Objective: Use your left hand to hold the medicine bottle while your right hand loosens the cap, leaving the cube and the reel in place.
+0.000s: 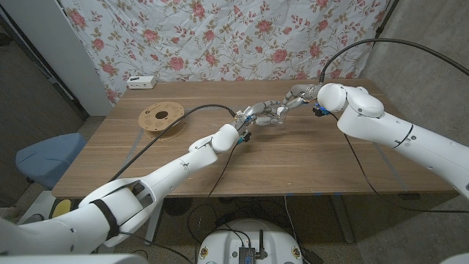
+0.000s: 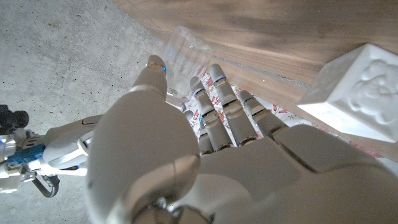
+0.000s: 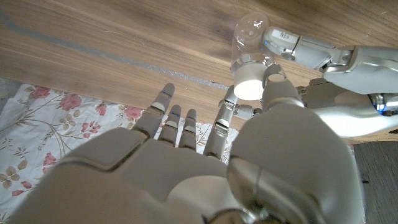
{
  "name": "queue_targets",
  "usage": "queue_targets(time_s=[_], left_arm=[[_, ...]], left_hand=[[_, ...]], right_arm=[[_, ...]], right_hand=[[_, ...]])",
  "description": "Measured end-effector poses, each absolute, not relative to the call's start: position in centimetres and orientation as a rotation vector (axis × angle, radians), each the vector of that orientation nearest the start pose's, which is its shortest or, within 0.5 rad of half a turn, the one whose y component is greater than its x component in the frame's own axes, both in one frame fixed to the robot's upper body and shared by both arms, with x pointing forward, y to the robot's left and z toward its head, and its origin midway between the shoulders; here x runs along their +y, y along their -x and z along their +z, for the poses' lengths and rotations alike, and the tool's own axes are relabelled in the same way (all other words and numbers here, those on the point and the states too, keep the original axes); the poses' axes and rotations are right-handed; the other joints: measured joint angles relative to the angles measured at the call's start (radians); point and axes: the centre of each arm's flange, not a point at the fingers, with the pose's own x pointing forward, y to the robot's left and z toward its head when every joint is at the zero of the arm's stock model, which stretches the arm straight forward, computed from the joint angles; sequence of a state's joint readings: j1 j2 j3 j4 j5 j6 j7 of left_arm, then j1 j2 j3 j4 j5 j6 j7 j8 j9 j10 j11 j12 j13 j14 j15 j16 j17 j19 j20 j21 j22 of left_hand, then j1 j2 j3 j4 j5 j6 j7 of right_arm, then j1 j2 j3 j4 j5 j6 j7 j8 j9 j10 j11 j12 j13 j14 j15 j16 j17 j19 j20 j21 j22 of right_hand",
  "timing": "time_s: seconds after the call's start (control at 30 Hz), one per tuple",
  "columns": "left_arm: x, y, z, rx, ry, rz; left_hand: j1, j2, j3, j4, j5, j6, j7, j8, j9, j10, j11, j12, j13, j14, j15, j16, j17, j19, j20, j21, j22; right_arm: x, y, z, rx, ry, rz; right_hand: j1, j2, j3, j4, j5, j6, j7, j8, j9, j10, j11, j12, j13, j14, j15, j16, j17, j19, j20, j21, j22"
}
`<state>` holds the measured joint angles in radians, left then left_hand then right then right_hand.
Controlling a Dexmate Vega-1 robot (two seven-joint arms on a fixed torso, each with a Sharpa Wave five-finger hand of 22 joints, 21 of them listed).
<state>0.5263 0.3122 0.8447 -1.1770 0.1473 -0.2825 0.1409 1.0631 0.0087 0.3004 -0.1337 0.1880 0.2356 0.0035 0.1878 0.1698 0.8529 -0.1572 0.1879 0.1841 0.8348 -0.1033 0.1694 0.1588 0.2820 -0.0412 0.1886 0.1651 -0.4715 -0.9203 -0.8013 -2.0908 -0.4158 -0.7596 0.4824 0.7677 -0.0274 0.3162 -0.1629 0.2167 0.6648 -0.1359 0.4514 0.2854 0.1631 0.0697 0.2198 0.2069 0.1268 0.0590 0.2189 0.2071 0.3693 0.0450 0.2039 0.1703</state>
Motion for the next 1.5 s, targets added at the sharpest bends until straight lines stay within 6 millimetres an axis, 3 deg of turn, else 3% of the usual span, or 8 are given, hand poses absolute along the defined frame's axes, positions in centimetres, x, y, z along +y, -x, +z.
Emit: queue_targets(time_s=[0.17, 0.9, 1.5], left_arm=[[3.15, -64.85, -0.30, -0.824, -0.807, -0.420], [2.97, -64.89, -0.25, -0.825, -0.807, -0.429], [2.86, -64.99, -0.25, -0.822, -0.807, -0.435]], left_hand=[[-0.003, 0.003, 0.003, -0.003, 0.000, 0.000, 0.000, 0.000, 0.000, 0.003, 0.004, -0.003, 0.000, 0.000, 0.000, 0.000, 0.000, 0.000, 0.000, 0.000, 0.000], [-0.004, 0.003, 0.008, 0.000, 0.000, -0.005, -0.005, 0.000, 0.000, 0.002, 0.005, 0.001, -0.001, 0.001, 0.002, 0.000, 0.000, 0.000, 0.000, 0.000, 0.000], [-0.012, 0.001, 0.012, -0.004, -0.004, -0.009, -0.009, 0.000, 0.000, 0.002, 0.005, -0.002, 0.000, 0.001, 0.002, 0.000, 0.000, 0.000, 0.000, 0.000, 0.000]], right_arm=[[-20.00, -55.93, 9.31, -0.235, 1.465, 0.113], [-20.09, -55.97, 9.28, -0.234, 1.467, 0.100], [-20.38, -56.03, 9.46, -0.244, 1.424, 0.122]], right_hand=[[0.009, 0.001, 0.004, -0.004, 0.000, 0.000, 0.000, 0.000, 0.000, 0.005, -0.005, 0.000, 0.000, 0.005, -0.005, 0.008, 0.000, 0.007, -0.001, 0.000, 0.000], [0.105, 0.055, 0.067, -0.016, -0.002, 0.014, -0.022, 0.015, -0.005, 0.016, -0.016, 0.000, 0.000, 0.018, -0.018, 0.008, 0.005, 0.018, -0.011, 0.000, 0.000], [0.157, 0.091, 0.088, -0.017, -0.005, 0.019, -0.038, 0.023, -0.004, 0.016, -0.045, -0.007, 0.000, 0.023, -0.023, 0.008, 0.005, 0.021, -0.015, 0.000, 0.000]])
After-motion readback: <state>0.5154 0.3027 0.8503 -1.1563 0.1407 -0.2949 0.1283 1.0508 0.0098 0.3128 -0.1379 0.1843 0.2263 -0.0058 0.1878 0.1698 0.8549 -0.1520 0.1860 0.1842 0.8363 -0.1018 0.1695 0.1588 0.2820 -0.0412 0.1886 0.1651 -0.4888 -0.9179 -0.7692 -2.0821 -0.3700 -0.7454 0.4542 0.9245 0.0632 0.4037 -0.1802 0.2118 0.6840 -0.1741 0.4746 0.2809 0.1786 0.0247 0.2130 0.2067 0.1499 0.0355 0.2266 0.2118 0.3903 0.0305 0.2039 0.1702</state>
